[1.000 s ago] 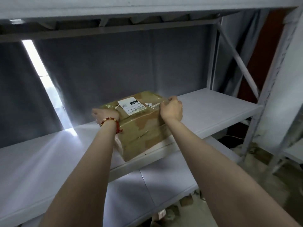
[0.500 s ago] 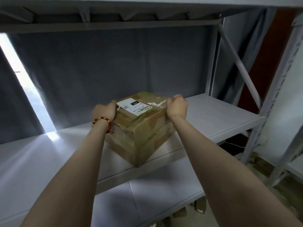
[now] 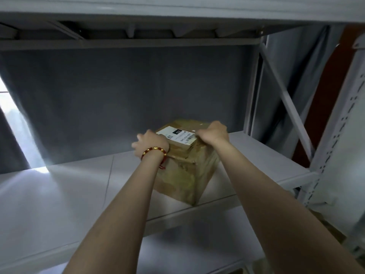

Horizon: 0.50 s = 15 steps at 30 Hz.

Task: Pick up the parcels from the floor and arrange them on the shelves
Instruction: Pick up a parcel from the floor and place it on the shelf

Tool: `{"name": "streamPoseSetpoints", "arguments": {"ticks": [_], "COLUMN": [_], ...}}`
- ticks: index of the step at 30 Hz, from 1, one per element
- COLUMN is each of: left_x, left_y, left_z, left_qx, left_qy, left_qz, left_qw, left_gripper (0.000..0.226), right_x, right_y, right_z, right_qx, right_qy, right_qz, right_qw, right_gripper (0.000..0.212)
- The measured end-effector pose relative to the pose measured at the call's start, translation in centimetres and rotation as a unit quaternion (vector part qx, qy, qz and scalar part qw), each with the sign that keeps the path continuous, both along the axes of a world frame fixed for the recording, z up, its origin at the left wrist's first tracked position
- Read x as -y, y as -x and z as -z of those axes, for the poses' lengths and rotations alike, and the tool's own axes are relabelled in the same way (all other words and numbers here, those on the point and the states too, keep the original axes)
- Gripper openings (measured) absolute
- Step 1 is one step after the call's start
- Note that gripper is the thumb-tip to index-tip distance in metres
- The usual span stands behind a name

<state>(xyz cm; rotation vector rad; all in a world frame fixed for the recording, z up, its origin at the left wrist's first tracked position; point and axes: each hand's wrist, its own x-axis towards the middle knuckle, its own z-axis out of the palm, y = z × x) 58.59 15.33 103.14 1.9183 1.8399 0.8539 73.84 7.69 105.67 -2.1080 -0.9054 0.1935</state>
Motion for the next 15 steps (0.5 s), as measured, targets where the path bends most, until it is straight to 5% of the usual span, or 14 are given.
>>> {"name": "streamPoseSetpoints", "arguments": {"ticks": [4,8,15], "left_x": [2.2,3.7,7.3], "left_y": [-5.4,-8.8,-13.0], "left_z": [-0.7,-1.3,-2.5], "left_qx": [-0.059,-0.146,-0.233], "left_qy": [-0.002,-0.046,-0.061], "left_qz": [0.058,0.113,0.181], "left_qw": [0.997,0.982,0.953], "left_gripper": [0.046,0.04,0.041], "right_x": [1.3,2.0,4.0], "right_y": [-2.0,-4.3,-5.8], "right_z": [-1.2,-1.1,-1.7], "right_qx": [0.08,0.142,0.218], "right_qy": [0.115,0.179,0.183], "right_qz": [-0.033,0.005,0.0], "right_qw": [0.99,0.974,0.959], "right_gripper": [0.023,0.06,0.044]}}
